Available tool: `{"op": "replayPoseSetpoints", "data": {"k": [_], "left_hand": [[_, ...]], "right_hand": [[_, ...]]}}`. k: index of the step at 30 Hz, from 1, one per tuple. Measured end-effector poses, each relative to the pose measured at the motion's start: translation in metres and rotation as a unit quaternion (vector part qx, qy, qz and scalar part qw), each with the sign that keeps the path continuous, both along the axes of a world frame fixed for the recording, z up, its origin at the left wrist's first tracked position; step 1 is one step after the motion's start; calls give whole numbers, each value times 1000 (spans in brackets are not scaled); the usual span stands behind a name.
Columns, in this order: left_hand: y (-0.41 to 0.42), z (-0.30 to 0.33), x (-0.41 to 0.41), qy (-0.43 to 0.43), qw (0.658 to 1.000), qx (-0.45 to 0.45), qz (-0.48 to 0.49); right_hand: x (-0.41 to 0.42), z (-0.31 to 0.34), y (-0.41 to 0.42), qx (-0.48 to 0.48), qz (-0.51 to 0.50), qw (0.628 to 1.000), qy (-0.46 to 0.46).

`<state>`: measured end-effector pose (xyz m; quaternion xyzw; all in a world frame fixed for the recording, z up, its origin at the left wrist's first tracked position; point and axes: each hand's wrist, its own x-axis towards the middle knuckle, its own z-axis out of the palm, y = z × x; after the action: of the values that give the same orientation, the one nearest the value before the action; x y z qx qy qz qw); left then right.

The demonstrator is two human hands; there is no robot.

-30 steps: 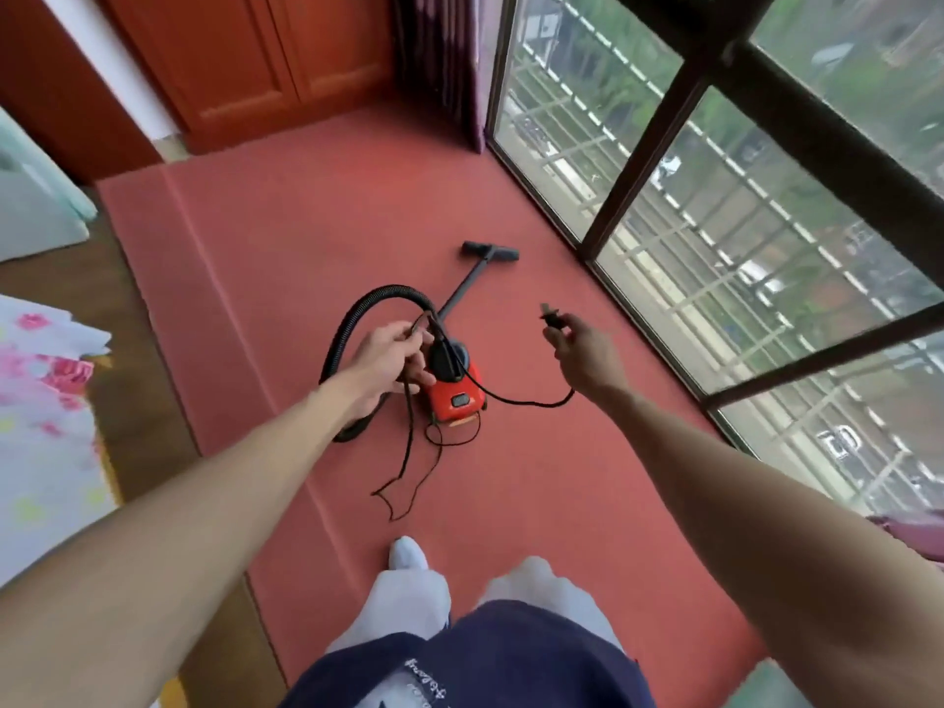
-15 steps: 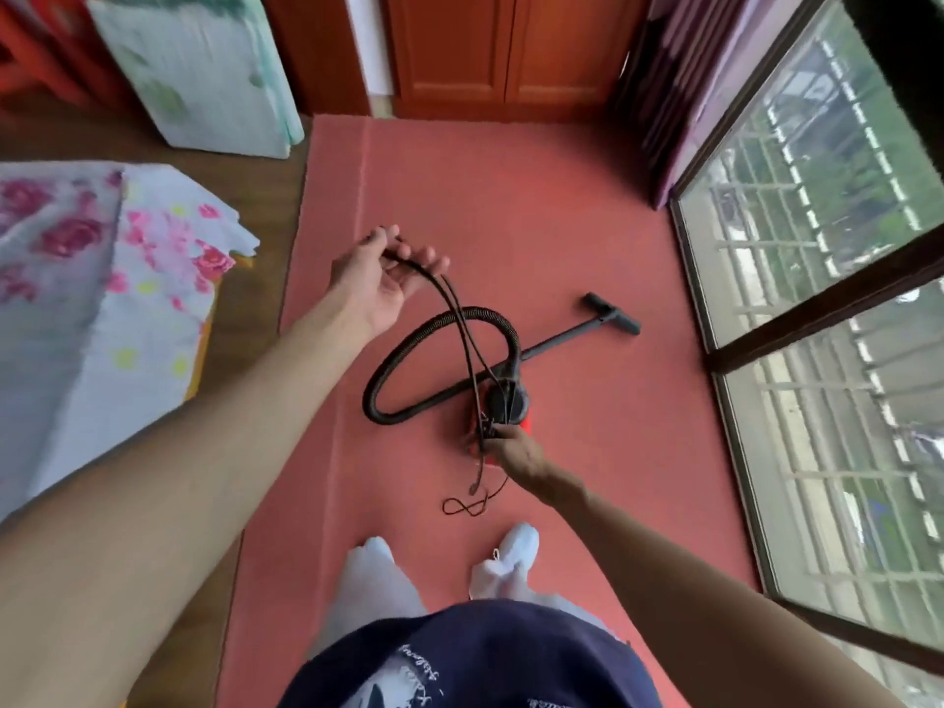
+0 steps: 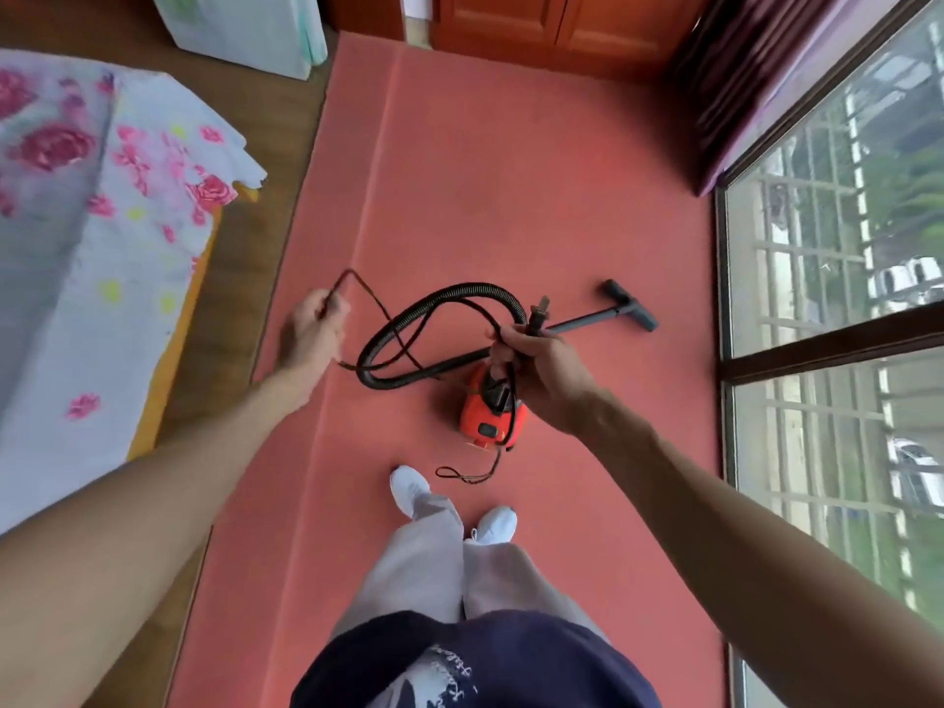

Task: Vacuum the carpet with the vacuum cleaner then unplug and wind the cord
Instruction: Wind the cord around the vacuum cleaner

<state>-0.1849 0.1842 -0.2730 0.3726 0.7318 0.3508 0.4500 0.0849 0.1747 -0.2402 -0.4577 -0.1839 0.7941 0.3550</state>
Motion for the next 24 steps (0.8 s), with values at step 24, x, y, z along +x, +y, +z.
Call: {"op": "replayPoseSetpoints", "data": {"k": [24], "left_hand": [[-16,-254,111,-421,786,-119,436]], "right_hand": [[50,-312,94,0,239,903,-356]]}}
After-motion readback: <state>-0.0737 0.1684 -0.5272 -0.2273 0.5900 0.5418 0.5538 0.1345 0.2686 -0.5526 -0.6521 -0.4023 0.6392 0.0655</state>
